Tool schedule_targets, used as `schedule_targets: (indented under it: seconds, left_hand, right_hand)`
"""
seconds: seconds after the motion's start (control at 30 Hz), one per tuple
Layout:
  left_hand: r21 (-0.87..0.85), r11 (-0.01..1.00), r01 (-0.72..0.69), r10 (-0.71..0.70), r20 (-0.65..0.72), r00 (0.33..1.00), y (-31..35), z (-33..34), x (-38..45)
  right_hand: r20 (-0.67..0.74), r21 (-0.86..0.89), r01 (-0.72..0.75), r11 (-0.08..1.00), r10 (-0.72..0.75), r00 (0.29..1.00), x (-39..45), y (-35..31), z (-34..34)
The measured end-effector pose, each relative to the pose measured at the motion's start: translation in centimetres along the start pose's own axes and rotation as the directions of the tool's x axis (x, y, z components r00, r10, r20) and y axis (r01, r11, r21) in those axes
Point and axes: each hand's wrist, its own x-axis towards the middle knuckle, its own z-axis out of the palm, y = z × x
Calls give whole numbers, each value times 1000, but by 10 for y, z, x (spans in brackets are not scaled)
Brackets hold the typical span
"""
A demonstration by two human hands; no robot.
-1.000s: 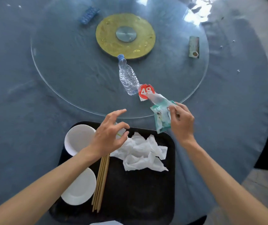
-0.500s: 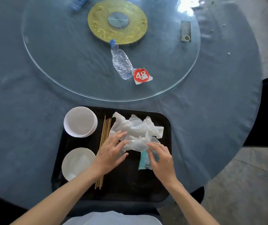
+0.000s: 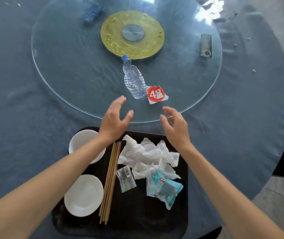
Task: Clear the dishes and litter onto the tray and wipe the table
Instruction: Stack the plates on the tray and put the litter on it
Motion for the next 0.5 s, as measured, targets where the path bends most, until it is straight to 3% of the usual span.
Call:
schedule_targets:
  seconds: [0.1, 0.2, 0.33, 0.5]
  left_hand:
    - [-136, 956, 261, -267, -31, 963, 3, -8, 66]
    - [-235, 879, 416, -424, 17, 906, -5, -7, 112]
    - [-265, 830, 491, -479, 113, 871, -23, 9, 126]
    - [-517, 636, 572, -570, 184, 801, -20, 34, 114]
  right_hand:
    - [78, 73, -147, 986, 141, 987, 68, -14, 23]
    - [128, 58, -214, 975, 205, 970, 110, -21, 52]
    - [127, 94, -273, 957, 261, 957, 134, -19, 92]
    - [84, 418, -412, 810, 417, 905, 131, -14, 103]
